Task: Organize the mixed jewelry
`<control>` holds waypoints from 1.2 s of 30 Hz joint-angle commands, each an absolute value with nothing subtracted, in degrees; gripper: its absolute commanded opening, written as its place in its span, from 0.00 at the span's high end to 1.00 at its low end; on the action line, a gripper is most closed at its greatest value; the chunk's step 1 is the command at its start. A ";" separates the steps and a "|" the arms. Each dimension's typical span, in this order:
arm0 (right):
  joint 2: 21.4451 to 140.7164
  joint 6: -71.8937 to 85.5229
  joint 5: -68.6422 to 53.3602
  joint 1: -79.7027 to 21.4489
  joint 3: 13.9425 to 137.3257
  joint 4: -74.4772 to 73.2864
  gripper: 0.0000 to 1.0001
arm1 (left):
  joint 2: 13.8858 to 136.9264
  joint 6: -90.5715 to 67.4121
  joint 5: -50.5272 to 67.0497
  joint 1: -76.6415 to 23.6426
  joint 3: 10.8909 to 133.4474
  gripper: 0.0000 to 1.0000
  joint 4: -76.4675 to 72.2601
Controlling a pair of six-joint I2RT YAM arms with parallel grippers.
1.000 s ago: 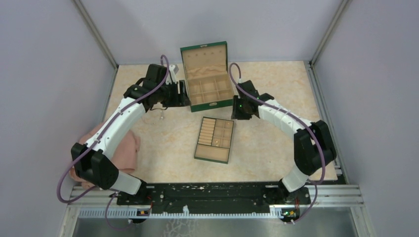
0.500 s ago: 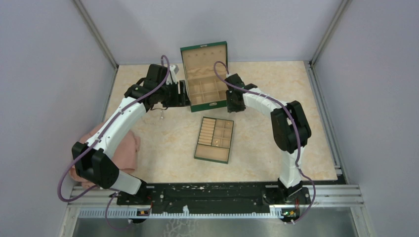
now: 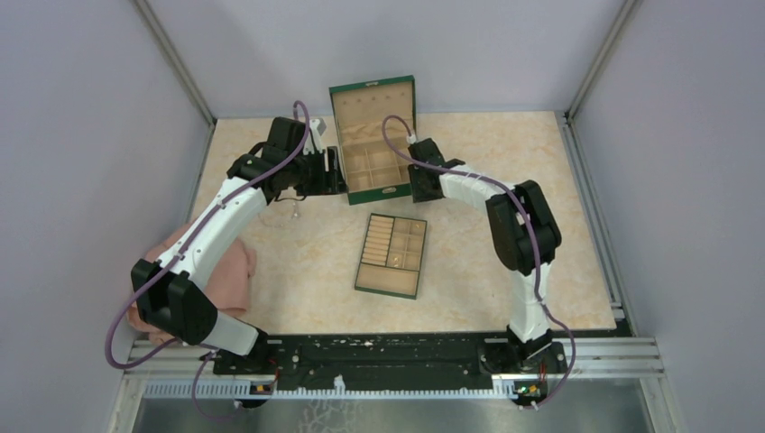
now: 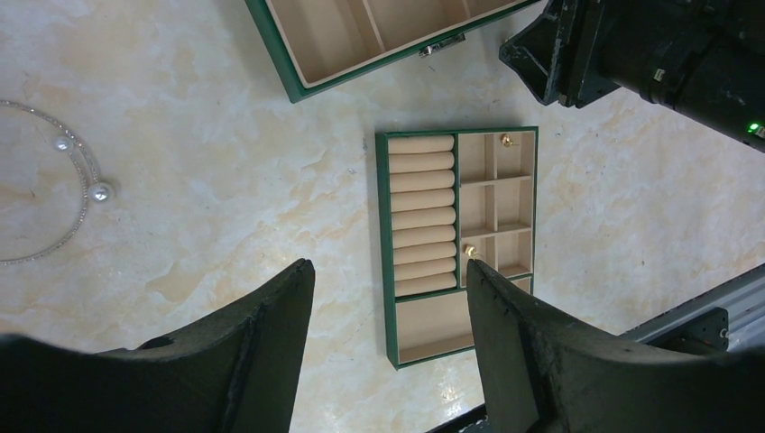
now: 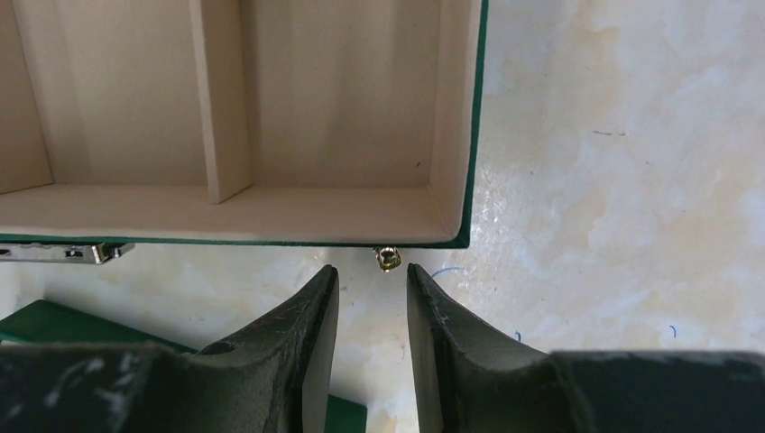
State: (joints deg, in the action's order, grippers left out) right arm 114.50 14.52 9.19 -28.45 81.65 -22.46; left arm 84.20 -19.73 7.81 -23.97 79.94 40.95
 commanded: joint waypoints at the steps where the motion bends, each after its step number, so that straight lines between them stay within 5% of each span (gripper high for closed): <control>1: 115.75 12.58 10.22 -28.40 81.09 -17.47 0.66 | 83.86 -20.45 6.85 -23.73 81.57 0.31 41.11; 13: 117.49 11.78 8.71 -27.24 78.53 -13.31 0.68 | 83.58 -21.79 6.39 -23.72 80.95 0.31 40.42; 23: 115.67 10.12 11.82 -27.24 76.63 -14.35 0.81 | 83.76 -22.48 6.94 -23.73 80.20 0.31 39.62; 36: 106.86 12.42 17.65 -26.54 67.21 -16.02 0.87 | 84.08 -22.59 7.81 -23.73 79.65 0.31 39.01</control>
